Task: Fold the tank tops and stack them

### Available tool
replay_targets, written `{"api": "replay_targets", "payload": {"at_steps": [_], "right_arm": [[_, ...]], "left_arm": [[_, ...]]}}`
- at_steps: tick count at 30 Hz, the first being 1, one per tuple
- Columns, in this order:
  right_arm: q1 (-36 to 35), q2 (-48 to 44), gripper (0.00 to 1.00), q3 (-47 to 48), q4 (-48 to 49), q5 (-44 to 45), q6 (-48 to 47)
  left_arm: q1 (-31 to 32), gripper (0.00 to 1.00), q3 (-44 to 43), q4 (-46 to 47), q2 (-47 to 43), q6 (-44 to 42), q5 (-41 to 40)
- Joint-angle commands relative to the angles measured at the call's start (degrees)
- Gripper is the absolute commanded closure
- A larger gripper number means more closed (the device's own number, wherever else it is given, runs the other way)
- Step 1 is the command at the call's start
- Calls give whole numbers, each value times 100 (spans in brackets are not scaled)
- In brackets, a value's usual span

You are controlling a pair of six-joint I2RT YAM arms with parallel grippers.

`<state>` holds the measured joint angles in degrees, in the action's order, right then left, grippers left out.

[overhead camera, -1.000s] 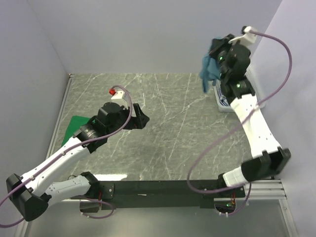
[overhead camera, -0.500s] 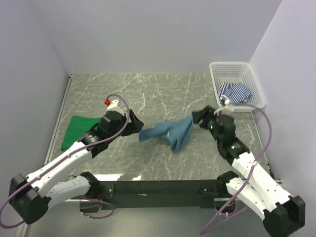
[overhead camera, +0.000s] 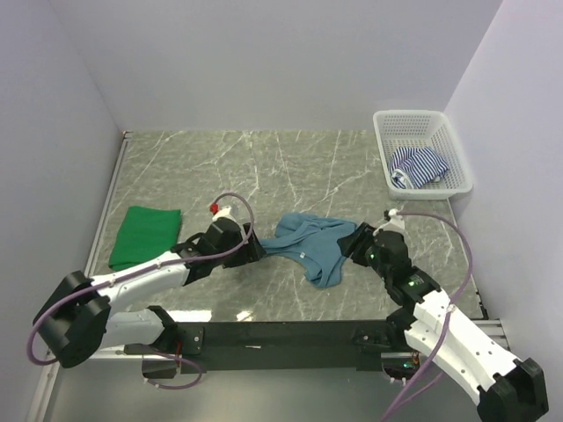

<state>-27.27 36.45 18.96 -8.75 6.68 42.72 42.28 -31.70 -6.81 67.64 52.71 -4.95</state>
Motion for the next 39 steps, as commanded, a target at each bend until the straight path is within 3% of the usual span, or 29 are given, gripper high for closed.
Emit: {"api": "replay_targets", "payload": {"at_steps": [1, 4, 9, 15, 20, 23, 28, 29, 32, 37, 38, 39], "right_arm": [[-339, -216, 46, -173, -425, 211, 377], [-717, -375, 55, -270, -697, 281, 737], [-1447, -367, 55, -331, -1102, 405, 1221], [-2737, 265, 52, -253, -1330, 983, 1897], [-3179, 442, 45, -279, -1445, 1327, 2416], [-3206, 477, 44, -437, -1278, 1380, 2513], [-3215, 820, 43, -428, -1191, 1757, 2601], [-3215, 899, 43, -437, -1051, 1810, 2601], [-3215, 1048, 42, -420, -918, 2196, 2645], [-3223, 1128, 46, -437, -733, 2698, 2680], [-3224, 1110, 50, -411, -777, 2742, 2672], [-3232, 1067, 67, -289, -1012, 2847, 2663]], "left_arm": [[70, 22, -2, 470, 284, 64, -304], [70, 21, -99, 505, 601, 55, -541], [70, 23, -257, 549, 1127, -6, -902], [78, 27, -389, 611, 1594, 11, -1095], [78, 32, -389, 637, 1761, -24, -1148], [87, 41, -433, 812, 1955, -59, -1140], [96, 70, -468, 1006, 2061, -112, -1000], [113, 81, -477, 1015, 2034, -129, -999], [149, 99, -538, 919, 1868, -138, -1008], [201, 99, -600, 699, 1288, -173, -1078], [219, 99, -600, 498, 1165, -164, -1104], [228, 99, -609, 435, 894, -164, -1113]]}}
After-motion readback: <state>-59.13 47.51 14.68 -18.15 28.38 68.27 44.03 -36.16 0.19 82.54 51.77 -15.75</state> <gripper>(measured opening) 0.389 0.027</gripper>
